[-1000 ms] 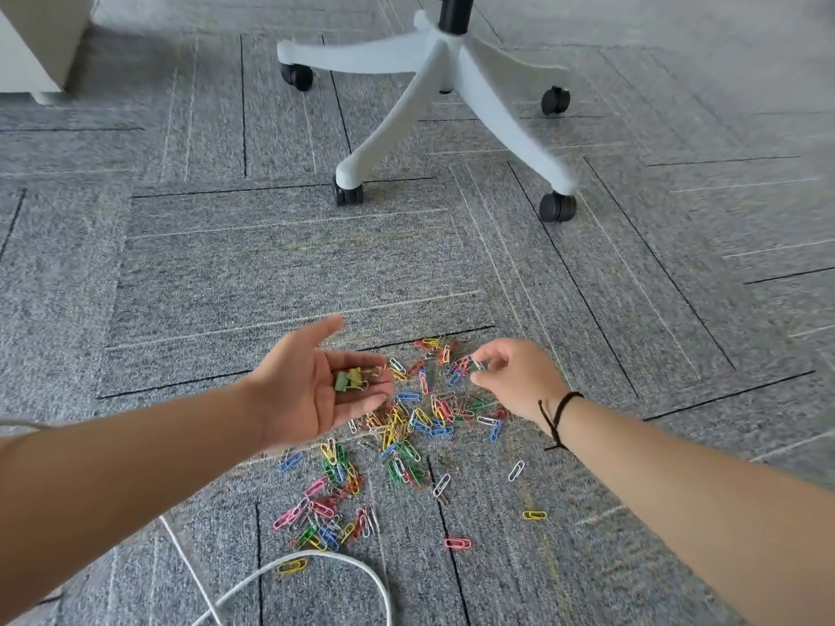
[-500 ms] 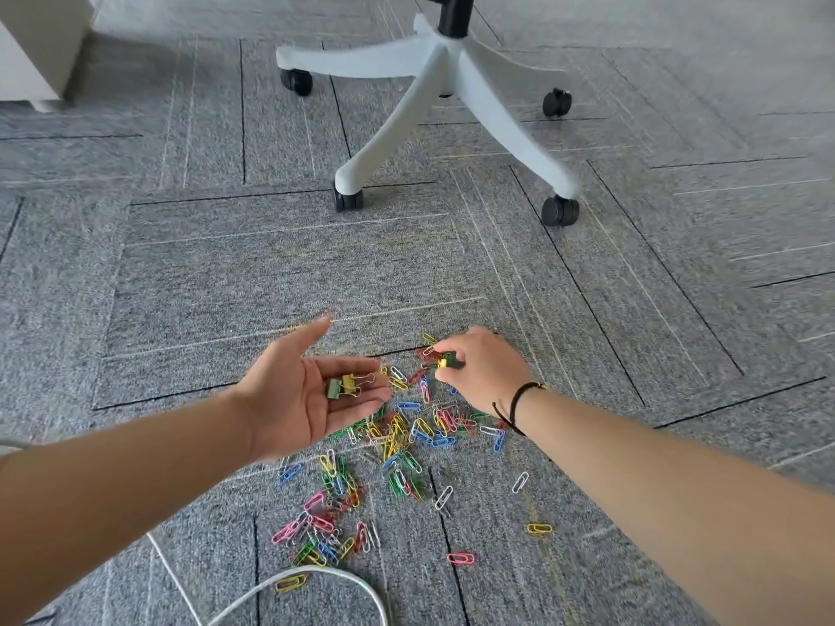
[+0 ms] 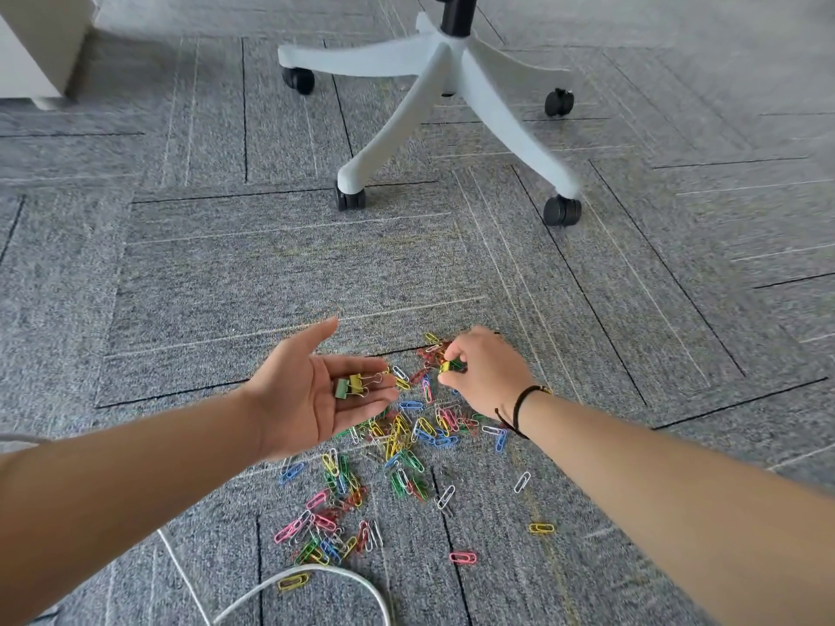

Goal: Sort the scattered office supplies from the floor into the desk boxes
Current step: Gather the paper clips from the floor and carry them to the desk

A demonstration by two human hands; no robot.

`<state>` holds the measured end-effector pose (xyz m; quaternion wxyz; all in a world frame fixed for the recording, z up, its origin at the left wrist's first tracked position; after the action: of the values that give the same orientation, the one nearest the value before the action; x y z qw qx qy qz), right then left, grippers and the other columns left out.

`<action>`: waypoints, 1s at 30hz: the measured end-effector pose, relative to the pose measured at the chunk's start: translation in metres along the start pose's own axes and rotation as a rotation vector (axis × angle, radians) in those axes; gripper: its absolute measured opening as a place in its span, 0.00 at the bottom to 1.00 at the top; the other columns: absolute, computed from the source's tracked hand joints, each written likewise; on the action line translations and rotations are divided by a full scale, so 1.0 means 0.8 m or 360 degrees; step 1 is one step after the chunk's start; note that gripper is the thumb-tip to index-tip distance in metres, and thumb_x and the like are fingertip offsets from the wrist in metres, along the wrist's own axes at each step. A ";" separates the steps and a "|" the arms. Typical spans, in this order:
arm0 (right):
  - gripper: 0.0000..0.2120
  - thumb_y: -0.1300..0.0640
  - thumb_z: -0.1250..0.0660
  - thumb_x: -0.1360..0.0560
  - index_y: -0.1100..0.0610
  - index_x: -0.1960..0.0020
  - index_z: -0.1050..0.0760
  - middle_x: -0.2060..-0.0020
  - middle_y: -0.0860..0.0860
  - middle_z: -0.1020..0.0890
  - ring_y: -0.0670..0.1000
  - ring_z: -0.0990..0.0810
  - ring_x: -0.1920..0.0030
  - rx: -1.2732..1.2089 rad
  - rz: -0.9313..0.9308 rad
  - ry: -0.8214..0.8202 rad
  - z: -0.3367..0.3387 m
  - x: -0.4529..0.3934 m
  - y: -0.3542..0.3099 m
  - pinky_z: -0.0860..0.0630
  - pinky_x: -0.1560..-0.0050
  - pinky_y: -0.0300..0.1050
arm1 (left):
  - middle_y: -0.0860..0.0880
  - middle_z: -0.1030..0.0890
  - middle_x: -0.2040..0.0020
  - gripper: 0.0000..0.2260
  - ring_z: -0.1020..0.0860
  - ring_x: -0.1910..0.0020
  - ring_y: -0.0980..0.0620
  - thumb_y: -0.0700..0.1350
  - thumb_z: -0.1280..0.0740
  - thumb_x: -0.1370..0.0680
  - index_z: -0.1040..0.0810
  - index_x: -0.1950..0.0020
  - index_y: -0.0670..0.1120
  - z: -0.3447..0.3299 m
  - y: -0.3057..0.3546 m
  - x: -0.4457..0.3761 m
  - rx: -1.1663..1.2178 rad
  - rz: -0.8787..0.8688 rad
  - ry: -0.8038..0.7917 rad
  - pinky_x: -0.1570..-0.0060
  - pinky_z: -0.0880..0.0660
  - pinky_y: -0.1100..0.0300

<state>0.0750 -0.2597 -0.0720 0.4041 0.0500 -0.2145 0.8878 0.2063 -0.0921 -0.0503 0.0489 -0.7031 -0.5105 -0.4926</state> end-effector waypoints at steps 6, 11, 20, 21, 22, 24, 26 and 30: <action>0.18 0.56 0.39 0.18 0.50 0.67 0.27 0.61 0.45 0.30 0.43 0.32 0.67 0.0133 0.0124 0.0040 0.005 0.006 -0.001 0.33 0.67 0.42 | 0.34 0.17 0.47 0.32 0.16 0.53 0.39 0.63 0.43 0.19 0.22 0.39 0.34 0.000 0.000 0.004 -0.0019 0.0001 0.0008 0.53 0.17 0.51; 0.19 0.61 0.40 0.19 0.54 0.69 0.27 0.64 0.49 0.27 0.49 0.29 0.67 0.0033 0.0164 0.0079 0.012 0.014 0.002 0.27 0.67 0.50 | 0.33 0.17 0.46 0.33 0.17 0.50 0.39 0.64 0.44 0.19 0.23 0.36 0.34 -0.001 -0.001 0.004 -0.0054 0.0006 0.0016 0.46 0.20 0.49; 0.12 0.52 0.36 0.19 0.55 0.51 0.16 0.65 0.53 0.19 0.50 0.25 0.67 -0.0672 0.0542 0.0052 0.054 0.056 -0.101 0.30 0.68 0.42 | 0.33 0.17 0.47 0.34 0.17 0.52 0.39 0.65 0.45 0.19 0.24 0.36 0.34 -0.016 -0.007 0.008 -0.0053 0.0040 -0.0011 0.53 0.17 0.50; 0.12 0.51 0.37 0.19 0.55 0.47 0.16 0.62 0.49 0.19 0.46 0.25 0.65 -0.0600 0.0620 0.0034 0.053 0.059 -0.112 0.29 0.65 0.38 | 0.34 0.17 0.49 0.34 0.17 0.53 0.40 0.65 0.45 0.18 0.24 0.36 0.34 -0.019 -0.007 0.009 -0.0064 0.0043 -0.0020 0.53 0.17 0.51; 0.13 0.51 0.37 0.19 0.56 0.42 0.18 0.59 0.46 0.20 0.43 0.25 0.63 -0.0549 0.0657 0.0035 0.052 0.061 -0.117 0.29 0.64 0.36 | 0.35 0.16 0.50 0.33 0.17 0.54 0.40 0.64 0.45 0.18 0.24 0.36 0.34 -0.021 -0.007 0.010 -0.0070 0.0046 -0.0026 0.54 0.17 0.52; 0.16 0.51 0.38 0.18 0.57 0.35 0.21 0.55 0.45 0.19 0.37 0.26 0.64 -0.0555 0.0593 0.0062 0.053 0.060 -0.108 0.29 0.64 0.32 | 0.35 0.17 0.50 0.33 0.17 0.55 0.41 0.63 0.45 0.18 0.24 0.35 0.34 -0.021 -0.006 0.011 -0.0070 0.0046 -0.0032 0.58 0.16 0.52; 0.16 0.51 0.40 0.17 0.56 0.35 0.22 0.60 0.49 0.18 0.38 0.29 0.72 -0.0714 0.0377 0.0077 0.055 0.057 -0.082 0.34 0.73 0.32 | 0.35 0.17 0.49 0.32 0.17 0.57 0.42 0.62 0.44 0.18 0.23 0.35 0.34 -0.017 -0.004 0.012 -0.0070 0.0034 -0.0036 0.61 0.17 0.54; 0.17 0.50 0.40 0.17 0.60 0.39 0.22 0.55 0.58 0.17 0.51 0.20 0.60 -0.1604 -0.0434 0.0047 0.059 0.050 -0.014 0.24 0.59 0.45 | 0.36 0.17 0.53 0.30 0.17 0.60 0.43 0.61 0.44 0.17 0.22 0.37 0.34 -0.009 0.005 0.013 -0.0038 -0.0033 -0.0025 0.62 0.17 0.55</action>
<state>0.0529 -0.2451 -0.0149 0.4929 -0.1359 -0.6012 0.6142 0.2049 -0.0910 -0.0373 0.0314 -0.7021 -0.5123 -0.4936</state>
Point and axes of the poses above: each hand's wrist, its own x-axis away from the middle knuckle, its own z-axis out of the back of the hand, y = z × x, the point moved 7 cm from there along -x, towards the middle knuckle
